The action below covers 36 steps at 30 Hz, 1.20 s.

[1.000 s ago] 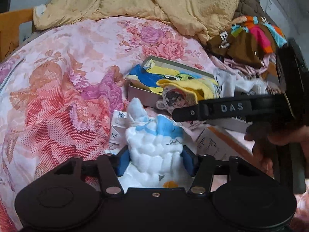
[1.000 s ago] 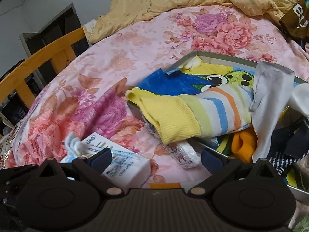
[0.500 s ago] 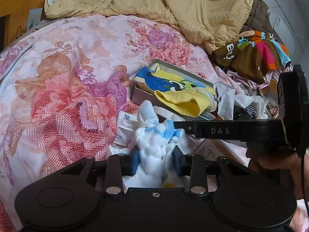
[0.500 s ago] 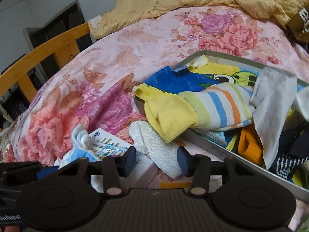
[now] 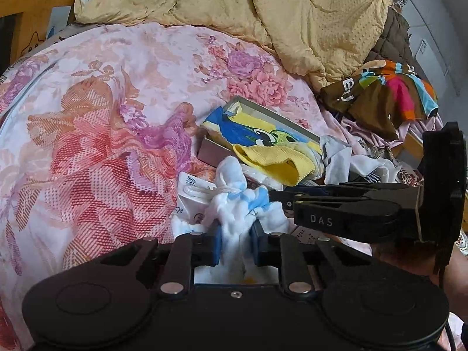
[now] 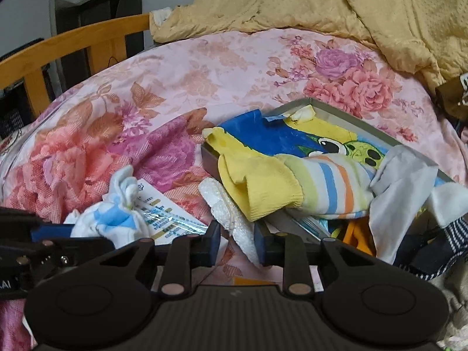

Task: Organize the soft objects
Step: 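Grasp the white baby towel with the left tool while the right tool grasps a white sock, then lift and carry the baby towel and white sock over the grey tray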

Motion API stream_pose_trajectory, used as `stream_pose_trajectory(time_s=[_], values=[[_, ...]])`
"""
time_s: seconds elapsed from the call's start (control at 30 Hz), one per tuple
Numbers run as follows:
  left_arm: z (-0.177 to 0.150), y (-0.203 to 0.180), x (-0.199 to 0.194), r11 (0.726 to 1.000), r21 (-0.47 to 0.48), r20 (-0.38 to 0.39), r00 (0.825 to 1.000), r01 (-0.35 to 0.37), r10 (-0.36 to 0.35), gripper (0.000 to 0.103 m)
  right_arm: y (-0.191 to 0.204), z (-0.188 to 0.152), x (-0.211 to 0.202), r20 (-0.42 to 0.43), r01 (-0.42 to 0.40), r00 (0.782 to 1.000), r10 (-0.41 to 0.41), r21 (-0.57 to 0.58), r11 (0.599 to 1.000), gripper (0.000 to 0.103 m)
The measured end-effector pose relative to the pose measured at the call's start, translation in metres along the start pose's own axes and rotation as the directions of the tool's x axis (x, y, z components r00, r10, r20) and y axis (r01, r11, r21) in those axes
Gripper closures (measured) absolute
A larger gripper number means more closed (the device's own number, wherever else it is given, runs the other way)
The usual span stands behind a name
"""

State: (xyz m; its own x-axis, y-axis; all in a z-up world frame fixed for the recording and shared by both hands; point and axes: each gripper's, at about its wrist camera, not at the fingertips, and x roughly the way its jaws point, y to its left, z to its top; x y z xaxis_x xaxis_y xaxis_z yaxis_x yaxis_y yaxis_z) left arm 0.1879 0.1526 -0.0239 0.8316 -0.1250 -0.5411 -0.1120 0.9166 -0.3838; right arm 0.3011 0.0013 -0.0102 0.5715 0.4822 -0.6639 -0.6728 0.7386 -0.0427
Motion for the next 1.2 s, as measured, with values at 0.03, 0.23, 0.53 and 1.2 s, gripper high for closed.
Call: stream_pose_trajectory(time_s=[0.03, 0.23, 0.53, 1.2], values=[[0.001, 0.0, 0.0, 1.0, -0.003, 0.002, 1.0, 0.005, -0.005, 0.083, 0.0, 0.001, 0.0, 0.002, 0.0, 1.0, 0.0, 0.001, 1.0, 0.077], [0.005, -0.002, -0.006, 1.0, 0.013, 0.038, 0.999, 0.011, -0.011, 0.083, 0.004, -0.002, -0.008, 0.025, 0.017, 1.0, -0.016, -0.036, 0.999, 0.081], [0.01, -0.007, -0.022, 0.999, 0.011, 0.113, 0.993, 0.031, -0.033, 0.083, 0.011, -0.001, -0.038, 0.106, 0.033, 0.994, -0.027, -0.053, 0.998, 0.092], [0.065, -0.048, -0.01, 0.998, 0.06, 0.183, 0.983, -0.032, 0.02, 0.084, -0.064, 0.013, -0.095, 0.331, -0.022, 0.942, -0.053, 0.218, 0.976, 0.092]])
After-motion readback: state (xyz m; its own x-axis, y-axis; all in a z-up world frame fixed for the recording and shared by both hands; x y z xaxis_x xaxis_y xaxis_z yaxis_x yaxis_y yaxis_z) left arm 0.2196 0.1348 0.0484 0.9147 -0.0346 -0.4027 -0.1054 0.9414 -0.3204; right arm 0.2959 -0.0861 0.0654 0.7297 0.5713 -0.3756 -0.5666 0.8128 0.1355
